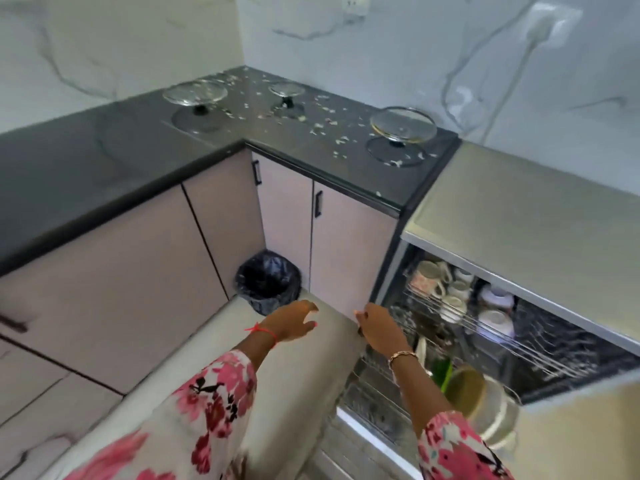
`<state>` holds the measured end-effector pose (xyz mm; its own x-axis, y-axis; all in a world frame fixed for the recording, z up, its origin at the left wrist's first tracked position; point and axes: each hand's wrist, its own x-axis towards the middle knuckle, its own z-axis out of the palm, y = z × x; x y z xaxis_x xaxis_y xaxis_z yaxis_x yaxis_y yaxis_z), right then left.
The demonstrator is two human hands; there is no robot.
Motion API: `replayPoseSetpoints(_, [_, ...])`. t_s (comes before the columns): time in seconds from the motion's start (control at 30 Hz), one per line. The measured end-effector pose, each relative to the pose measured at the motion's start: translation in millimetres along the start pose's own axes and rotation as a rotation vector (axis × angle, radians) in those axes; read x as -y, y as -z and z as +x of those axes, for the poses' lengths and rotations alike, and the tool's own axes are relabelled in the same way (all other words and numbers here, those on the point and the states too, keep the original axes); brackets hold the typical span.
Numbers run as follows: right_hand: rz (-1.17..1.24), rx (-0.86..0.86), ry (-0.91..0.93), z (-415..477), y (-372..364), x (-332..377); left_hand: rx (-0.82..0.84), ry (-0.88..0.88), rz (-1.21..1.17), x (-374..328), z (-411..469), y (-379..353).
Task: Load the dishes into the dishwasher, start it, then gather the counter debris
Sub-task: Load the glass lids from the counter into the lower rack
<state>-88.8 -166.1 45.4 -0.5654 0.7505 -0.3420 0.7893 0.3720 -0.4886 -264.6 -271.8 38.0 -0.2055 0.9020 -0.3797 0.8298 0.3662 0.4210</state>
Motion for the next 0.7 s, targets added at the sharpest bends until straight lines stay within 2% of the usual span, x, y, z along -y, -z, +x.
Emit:
replayPoseSetpoints(0.33, [-0.074, -0.096, 0.137, 104.1, -18.7, 192.8, -0.178, -0.012, 0.018, 160.8, 36.6, 163.1])
replayPoseSetpoints(0.7, [-0.078, -0.129, 0.301, 281.3, 5.4, 313.3, -0.394, 0.111, -0.065, 288.7, 118.1, 282.4])
